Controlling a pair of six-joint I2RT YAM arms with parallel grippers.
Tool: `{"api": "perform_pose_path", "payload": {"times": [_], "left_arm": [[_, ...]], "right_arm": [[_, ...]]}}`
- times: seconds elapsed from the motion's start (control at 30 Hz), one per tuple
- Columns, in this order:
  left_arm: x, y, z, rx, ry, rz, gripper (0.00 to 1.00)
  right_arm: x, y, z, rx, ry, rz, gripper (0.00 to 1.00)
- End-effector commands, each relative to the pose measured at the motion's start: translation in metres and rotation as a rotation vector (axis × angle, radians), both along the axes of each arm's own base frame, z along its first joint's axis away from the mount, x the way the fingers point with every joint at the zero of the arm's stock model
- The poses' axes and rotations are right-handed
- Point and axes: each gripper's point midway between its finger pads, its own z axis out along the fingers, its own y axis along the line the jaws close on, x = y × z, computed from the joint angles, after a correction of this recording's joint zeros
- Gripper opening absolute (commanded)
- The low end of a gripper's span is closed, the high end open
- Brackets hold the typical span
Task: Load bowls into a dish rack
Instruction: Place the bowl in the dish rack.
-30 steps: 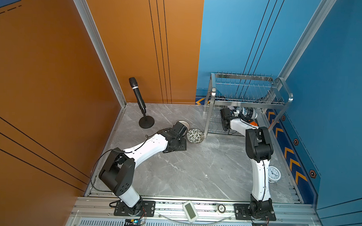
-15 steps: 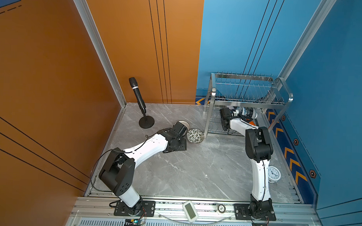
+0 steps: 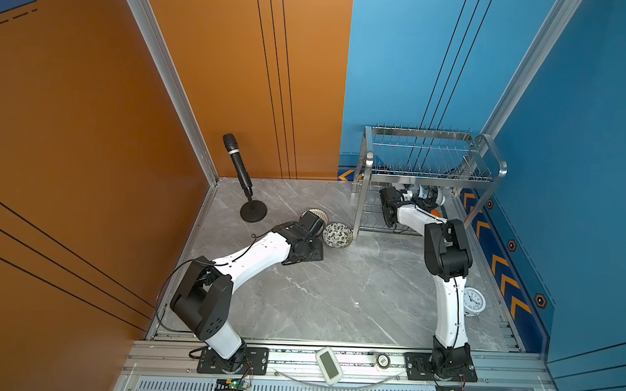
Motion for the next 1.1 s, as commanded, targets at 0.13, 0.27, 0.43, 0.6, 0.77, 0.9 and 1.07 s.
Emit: {"api": "perform_pose_path", "payload": {"times": [0.13,0.27,0.43,0.6,0.77,0.9,1.07], "left_arm": [[-0.008,0.005,0.008,0.011,-0.023,0.009,0.68],[-0.01,0.005,0.009,0.012,-0.026,0.009,0.68],[-0.012,0.006,0.01,0.008,-0.029,0.009,0.68],[-0.014,0.005,0.012,0.005,-0.034,0.006,0.68],[-0.016,0.004,0.015,0.002,-0.04,0.0,0.68],[-0.019,0.004,0.018,0.002,-0.044,-0.005,0.68],[-0.024,0.008,0.019,0.004,-0.044,-0.008,0.68]], "right_arm": [[-0.009,0.016,0.006,0.077,-0.013,0.048,0.59],[-0.012,0.017,0.01,0.094,-0.032,0.049,0.62],[-0.018,0.018,0.015,0.125,-0.059,0.046,0.64],[-0.025,0.021,0.017,0.164,-0.074,0.056,0.67],[-0.035,0.028,0.016,0.201,-0.088,0.07,0.71],[-0.047,0.03,0.02,0.241,-0.115,0.068,0.72],[-0.062,0.035,0.018,0.286,-0.129,0.07,0.74]]}}
